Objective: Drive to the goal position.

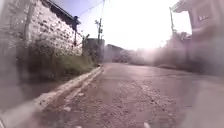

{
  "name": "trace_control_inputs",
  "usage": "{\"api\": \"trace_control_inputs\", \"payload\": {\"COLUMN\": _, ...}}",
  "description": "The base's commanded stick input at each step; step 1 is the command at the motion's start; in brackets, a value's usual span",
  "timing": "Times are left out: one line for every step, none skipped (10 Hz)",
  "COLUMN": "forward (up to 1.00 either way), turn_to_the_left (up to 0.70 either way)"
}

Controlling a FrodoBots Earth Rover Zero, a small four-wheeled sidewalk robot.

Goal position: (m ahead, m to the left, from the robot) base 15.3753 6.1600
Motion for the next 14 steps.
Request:
{"api": "trace_control_inputs", "payload": {"forward": 1.00, "turn_to_the_left": 0.00}}
{"api": "trace_control_inputs", "payload": {"forward": 1.00, "turn_to_the_left": 0.00}}
{"api": "trace_control_inputs", "payload": {"forward": 1.00, "turn_to_the_left": 0.00}}
{"api": "trace_control_inputs", "payload": {"forward": 1.00, "turn_to_the_left": 0.00}}
{"api": "trace_control_inputs", "payload": {"forward": 1.00, "turn_to_the_left": 0.00}}
{"api": "trace_control_inputs", "payload": {"forward": 1.00, "turn_to_the_left": 0.00}}
{"api": "trace_control_inputs", "payload": {"forward": 1.00, "turn_to_the_left": 0.00}}
{"api": "trace_control_inputs", "payload": {"forward": 1.00, "turn_to_the_left": 0.00}}
{"api": "trace_control_inputs", "payload": {"forward": 1.00, "turn_to_the_left": 0.00}}
{"api": "trace_control_inputs", "payload": {"forward": 1.00, "turn_to_the_left": 0.00}}
{"api": "trace_control_inputs", "payload": {"forward": 1.00, "turn_to_the_left": 0.00}}
{"api": "trace_control_inputs", "payload": {"forward": 1.00, "turn_to_the_left": 0.00}}
{"api": "trace_control_inputs", "payload": {"forward": 1.00, "turn_to_the_left": 0.00}}
{"api": "trace_control_inputs", "payload": {"forward": 1.00, "turn_to_the_left": 0.00}}
